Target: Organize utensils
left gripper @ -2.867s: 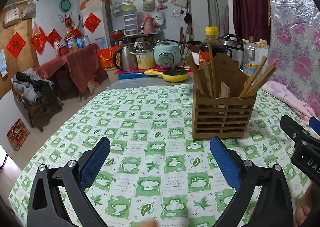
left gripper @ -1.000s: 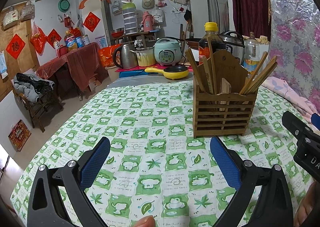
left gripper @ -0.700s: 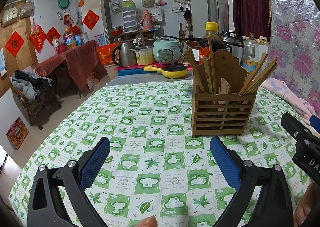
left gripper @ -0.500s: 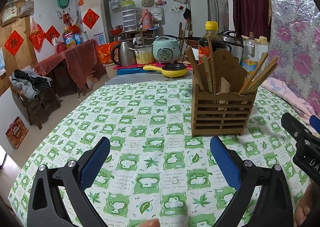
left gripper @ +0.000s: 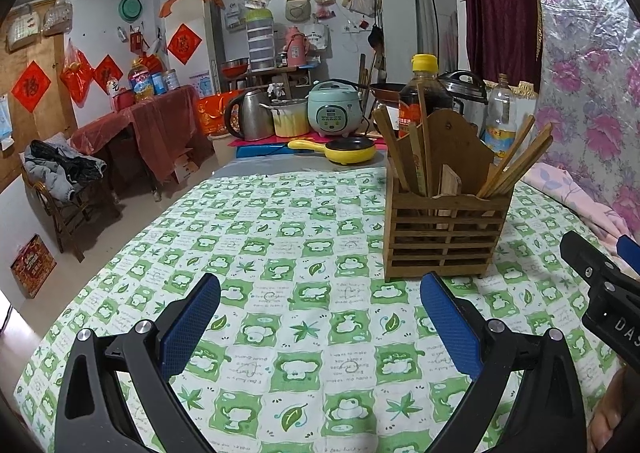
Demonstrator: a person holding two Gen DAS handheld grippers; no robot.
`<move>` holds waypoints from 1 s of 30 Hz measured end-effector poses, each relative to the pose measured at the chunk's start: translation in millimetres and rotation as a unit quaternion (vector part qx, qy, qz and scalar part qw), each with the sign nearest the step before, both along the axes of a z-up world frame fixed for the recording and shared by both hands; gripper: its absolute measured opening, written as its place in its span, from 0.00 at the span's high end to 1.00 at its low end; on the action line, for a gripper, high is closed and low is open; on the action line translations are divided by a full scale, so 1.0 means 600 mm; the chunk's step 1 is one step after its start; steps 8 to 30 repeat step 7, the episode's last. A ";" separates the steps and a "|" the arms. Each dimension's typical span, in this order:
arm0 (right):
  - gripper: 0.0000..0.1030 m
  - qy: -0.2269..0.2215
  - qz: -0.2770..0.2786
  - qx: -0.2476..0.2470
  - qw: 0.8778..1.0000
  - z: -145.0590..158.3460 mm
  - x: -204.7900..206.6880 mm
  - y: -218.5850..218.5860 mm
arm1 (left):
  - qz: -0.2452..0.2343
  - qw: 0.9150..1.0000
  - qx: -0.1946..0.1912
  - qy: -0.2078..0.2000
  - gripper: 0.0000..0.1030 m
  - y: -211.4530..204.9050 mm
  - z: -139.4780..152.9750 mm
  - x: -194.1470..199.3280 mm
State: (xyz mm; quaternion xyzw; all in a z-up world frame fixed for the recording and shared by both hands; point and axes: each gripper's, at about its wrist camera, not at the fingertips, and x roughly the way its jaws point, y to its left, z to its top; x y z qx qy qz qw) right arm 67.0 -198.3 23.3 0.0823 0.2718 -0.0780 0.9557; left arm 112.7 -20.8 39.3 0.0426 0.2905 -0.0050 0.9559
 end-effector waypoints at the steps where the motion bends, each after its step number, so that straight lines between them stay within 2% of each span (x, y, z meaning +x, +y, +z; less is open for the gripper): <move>1: 0.06 0.000 0.000 0.000 1.000 0.002 -0.001 0.001 | -0.002 1.000 -0.001 0.004 0.05 -0.001 -0.001 0.001; 7: 0.06 -0.001 0.000 0.000 1.000 0.003 0.000 0.001 | 0.005 1.000 0.013 0.004 0.05 -0.006 -0.005 0.002; 30: 0.06 -0.001 0.000 0.000 1.000 0.003 0.000 0.001 | 0.005 1.000 0.013 0.004 0.05 -0.006 -0.005 0.002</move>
